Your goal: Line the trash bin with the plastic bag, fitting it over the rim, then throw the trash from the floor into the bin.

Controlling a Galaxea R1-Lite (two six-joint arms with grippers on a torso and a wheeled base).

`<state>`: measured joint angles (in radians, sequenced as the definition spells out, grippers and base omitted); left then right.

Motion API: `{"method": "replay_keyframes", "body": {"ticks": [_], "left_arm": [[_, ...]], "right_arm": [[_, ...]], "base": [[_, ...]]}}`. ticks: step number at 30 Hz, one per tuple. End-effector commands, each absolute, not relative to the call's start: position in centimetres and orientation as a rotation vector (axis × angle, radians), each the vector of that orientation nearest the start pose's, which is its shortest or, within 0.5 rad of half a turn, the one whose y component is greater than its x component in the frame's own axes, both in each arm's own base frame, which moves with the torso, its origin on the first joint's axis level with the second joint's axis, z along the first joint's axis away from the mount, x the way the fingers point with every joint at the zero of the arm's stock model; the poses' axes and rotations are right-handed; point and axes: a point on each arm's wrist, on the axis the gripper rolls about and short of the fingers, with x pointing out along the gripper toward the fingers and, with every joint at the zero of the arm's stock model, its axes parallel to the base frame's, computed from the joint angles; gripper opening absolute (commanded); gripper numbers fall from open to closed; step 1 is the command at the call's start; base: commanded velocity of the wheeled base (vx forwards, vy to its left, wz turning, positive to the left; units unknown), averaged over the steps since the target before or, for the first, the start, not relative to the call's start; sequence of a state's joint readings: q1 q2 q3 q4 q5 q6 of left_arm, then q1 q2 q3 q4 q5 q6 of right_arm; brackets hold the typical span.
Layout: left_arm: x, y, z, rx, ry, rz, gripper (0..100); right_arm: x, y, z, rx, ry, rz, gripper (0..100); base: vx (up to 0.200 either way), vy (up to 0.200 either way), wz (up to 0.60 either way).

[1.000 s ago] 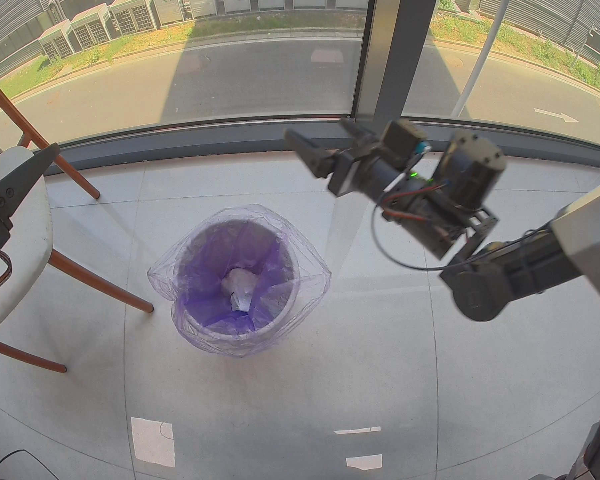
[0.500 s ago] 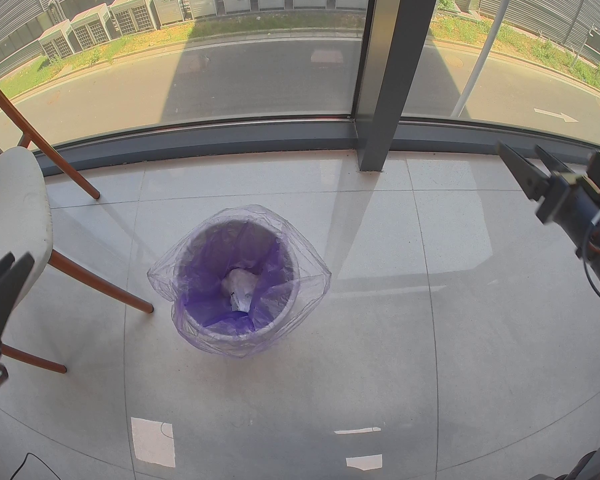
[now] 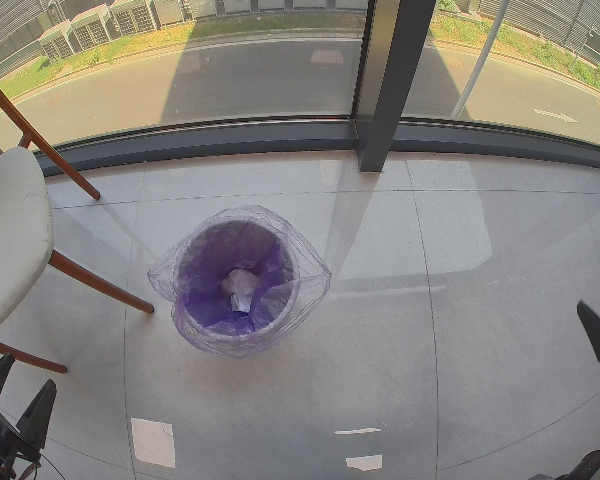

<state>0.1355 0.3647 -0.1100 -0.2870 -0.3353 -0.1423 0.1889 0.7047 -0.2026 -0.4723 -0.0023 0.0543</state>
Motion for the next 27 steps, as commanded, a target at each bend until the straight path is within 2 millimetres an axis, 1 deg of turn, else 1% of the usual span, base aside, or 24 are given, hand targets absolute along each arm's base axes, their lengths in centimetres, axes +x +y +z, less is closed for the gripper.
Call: {"method": "replay_keyframes", "body": {"ticks": [1,3,4,5,6,11,12,13,16,19,27], "left_arm": [[-1.71,-0.27,7.69,0.011,0.073,0.160,100],[-1.74,-0.30,7.68,0.036,0.070,0.135,100],[-1.76,-0.24,7.68,0.049,0.068,0.070,100],[-1.84,-0.02,7.67,0.049,0.057,-0.058,100],[-1.90,0.05,7.67,0.050,0.047,-0.105,100],[-2.20,-0.06,7.57,0.043,0.010,-0.043,100],[-2.28,-0.06,7.60,0.034,-0.005,-0.028,100],[-2.28,-0.03,7.60,0.020,-0.005,-0.017,100],[-2.28,0.01,7.58,0.006,-0.003,0.000,100],[-2.28,0.00,7.56,0.008,-0.002,-0.003,100],[-2.28,-0.01,7.61,0.002,-0.006,0.003,100]], "right_arm": [[-1.54,-0.26,7.93,0.015,0.082,0.060,100],[-1.55,-0.23,7.80,0.004,0.094,0.078,100],[-1.56,-0.17,7.73,-0.016,0.097,0.109,100],[-1.56,-0.13,7.74,-0.027,0.095,0.125,100],[-1.56,-0.14,7.74,-0.025,0.095,0.124,100],[-1.61,-0.18,7.76,-0.008,0.090,0.049,100],[-1.76,-0.03,7.67,-0.005,0.080,-0.040,100],[-1.78,0.07,7.68,-0.003,0.071,-0.093,100],[-2.11,0.00,7.63,-0.021,0.025,-0.004,100],[-2.28,0.09,7.56,-0.046,-0.002,0.038,100],[-2.29,-0.03,7.57,-0.014,0.000,-0.014,100]], "base": [[0.000,0.000,0.00],[0.000,0.000,0.00],[0.000,0.000,0.00],[0.000,0.000,0.00],[0.000,0.000,0.00],[0.000,0.000,0.00],[0.000,0.000,0.00],[0.000,0.000,0.00],[0.000,0.000,0.00],[0.000,0.000,0.00],[0.000,0.000,0.00]]}}
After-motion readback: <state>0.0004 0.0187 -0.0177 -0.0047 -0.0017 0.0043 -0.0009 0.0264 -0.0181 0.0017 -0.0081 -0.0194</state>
